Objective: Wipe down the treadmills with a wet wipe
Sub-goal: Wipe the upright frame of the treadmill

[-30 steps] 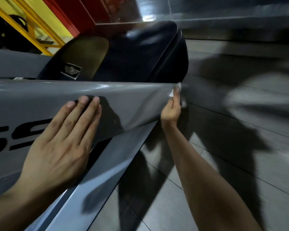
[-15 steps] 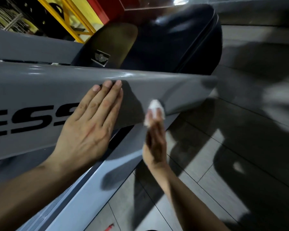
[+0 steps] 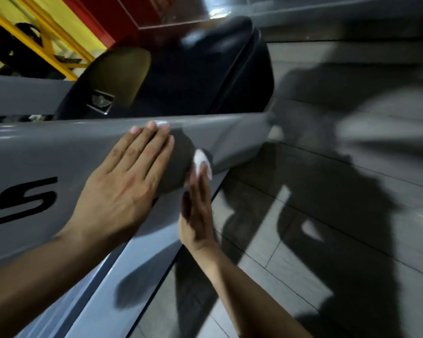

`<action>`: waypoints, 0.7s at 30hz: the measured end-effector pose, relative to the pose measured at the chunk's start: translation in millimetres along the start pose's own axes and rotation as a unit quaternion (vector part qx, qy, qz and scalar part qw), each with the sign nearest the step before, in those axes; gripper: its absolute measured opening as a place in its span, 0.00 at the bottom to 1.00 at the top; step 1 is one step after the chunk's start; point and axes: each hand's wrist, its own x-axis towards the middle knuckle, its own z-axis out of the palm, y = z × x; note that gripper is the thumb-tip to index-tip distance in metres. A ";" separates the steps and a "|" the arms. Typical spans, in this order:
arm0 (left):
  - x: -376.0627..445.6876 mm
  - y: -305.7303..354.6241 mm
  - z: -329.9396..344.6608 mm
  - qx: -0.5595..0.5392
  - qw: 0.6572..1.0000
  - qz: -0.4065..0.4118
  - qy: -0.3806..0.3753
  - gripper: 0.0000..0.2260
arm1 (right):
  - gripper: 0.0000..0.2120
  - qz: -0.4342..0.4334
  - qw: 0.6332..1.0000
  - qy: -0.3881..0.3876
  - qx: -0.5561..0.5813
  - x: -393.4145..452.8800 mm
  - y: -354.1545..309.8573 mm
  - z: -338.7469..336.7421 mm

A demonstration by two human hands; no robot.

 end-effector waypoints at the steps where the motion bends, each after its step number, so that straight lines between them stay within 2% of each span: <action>1: 0.9 1.3 5.1 0.004 1.000 0.009 0.004 0.30 | 0.25 0.070 0.997 0.028 0.016 7.9 13.5 -4.7; 3: 1.7 4.9 14.5 0.011 1.000 0.027 -0.003 0.32 | 0.25 0.215 0.969 0.097 0.077 33.8 40.1 -14.7; 5: 2.1 7.5 20.6 0.017 0.999 0.039 -0.015 0.33 | 0.25 0.337 0.923 0.142 0.117 62.8 68.8 -25.0; 7: 2.0 8.2 23.8 0.019 0.999 0.041 -0.021 0.33 | 0.26 0.396 0.897 0.157 0.120 79.8 87.3 -32.7; 8: 1.3 8.5 24.4 0.019 0.999 0.039 -0.020 0.33 | 0.25 0.391 0.901 0.153 0.109 82.8 82.1 -34.2; 10: 0.7 8.9 25.5 0.019 0.999 0.039 -0.014 0.32 | 0.24 0.296 0.940 0.137 0.096 77.1 48.8 -29.1; 13: 1.8 10.0 26.8 0.013 0.999 0.034 -0.008 0.31 | 0.24 0.096 0.990 0.037 0.093 40.6 -10.6 -14.1; 15: 1.6 10.6 27.4 0.007 1.000 0.029 -0.005 0.30 | 0.25 0.034 0.998 -0.011 0.054 23.1 -14.3 -8.7; 17: 0.9 11.3 28.0 0.009 0.999 0.033 -0.006 0.30 | 0.25 0.061 0.997 0.019 0.037 29.3 16.2 -9.5; 19: 0.7 11.2 28.3 0.019 0.999 0.036 -0.006 0.30 | 0.24 0.185 0.976 0.099 0.051 51.6 55.2 -18.0; 21: 0.5 11.7 28.7 0.023 0.999 0.036 -0.005 0.30 | 0.24 0.310 0.937 0.141 0.085 81.2 95.7 -34.2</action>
